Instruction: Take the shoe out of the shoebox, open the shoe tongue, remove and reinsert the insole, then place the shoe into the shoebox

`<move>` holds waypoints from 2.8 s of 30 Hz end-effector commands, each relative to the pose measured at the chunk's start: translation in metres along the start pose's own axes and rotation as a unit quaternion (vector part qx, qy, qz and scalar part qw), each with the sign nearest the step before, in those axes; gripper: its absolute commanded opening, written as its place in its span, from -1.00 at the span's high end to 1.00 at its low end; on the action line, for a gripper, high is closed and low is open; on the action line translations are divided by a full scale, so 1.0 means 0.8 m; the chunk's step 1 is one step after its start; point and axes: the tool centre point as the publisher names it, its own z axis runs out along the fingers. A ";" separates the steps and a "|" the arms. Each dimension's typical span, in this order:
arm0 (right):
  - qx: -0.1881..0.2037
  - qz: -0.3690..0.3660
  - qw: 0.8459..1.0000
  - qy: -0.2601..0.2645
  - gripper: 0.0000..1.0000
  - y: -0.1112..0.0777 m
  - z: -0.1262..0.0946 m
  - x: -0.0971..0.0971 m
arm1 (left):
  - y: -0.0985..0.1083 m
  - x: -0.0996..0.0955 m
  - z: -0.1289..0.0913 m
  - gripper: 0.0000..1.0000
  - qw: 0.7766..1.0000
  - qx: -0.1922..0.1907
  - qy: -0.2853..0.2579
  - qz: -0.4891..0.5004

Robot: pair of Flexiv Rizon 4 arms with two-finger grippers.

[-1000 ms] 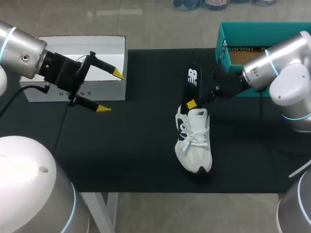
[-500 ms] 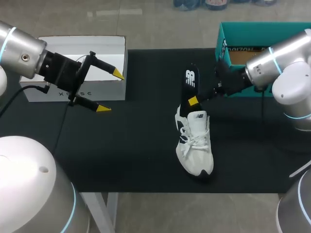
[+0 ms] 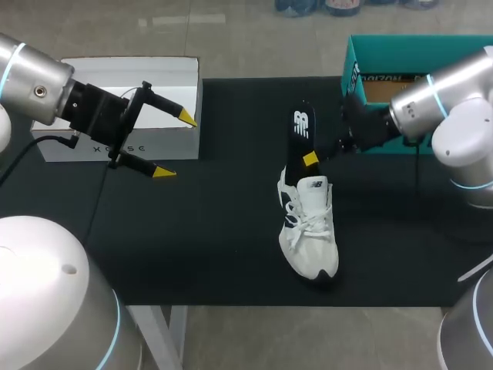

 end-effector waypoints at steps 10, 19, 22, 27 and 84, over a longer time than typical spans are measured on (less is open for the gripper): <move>0.017 0.016 1.000 0.002 1.00 -0.019 0.018 -0.008 | -0.001 0.000 -0.001 -1.00 1.000 -0.001 0.001 0.000; 0.034 0.023 0.999 0.018 1.00 -0.048 0.032 0.008 | -0.001 0.000 -0.001 -1.00 1.000 -0.001 0.001 0.000; 0.040 0.029 0.999 0.021 1.00 -0.059 0.034 0.011 | -0.001 0.000 -0.001 -1.00 1.000 -0.001 0.001 0.000; 0.048 0.035 0.998 0.024 1.00 -0.071 0.036 0.014 | -0.001 0.000 -0.001 -1.00 1.000 -0.001 0.001 0.000; 0.047 0.066 0.996 0.022 1.00 -0.107 0.043 0.029 | -0.001 0.000 -0.001 -1.00 1.000 -0.001 0.001 0.000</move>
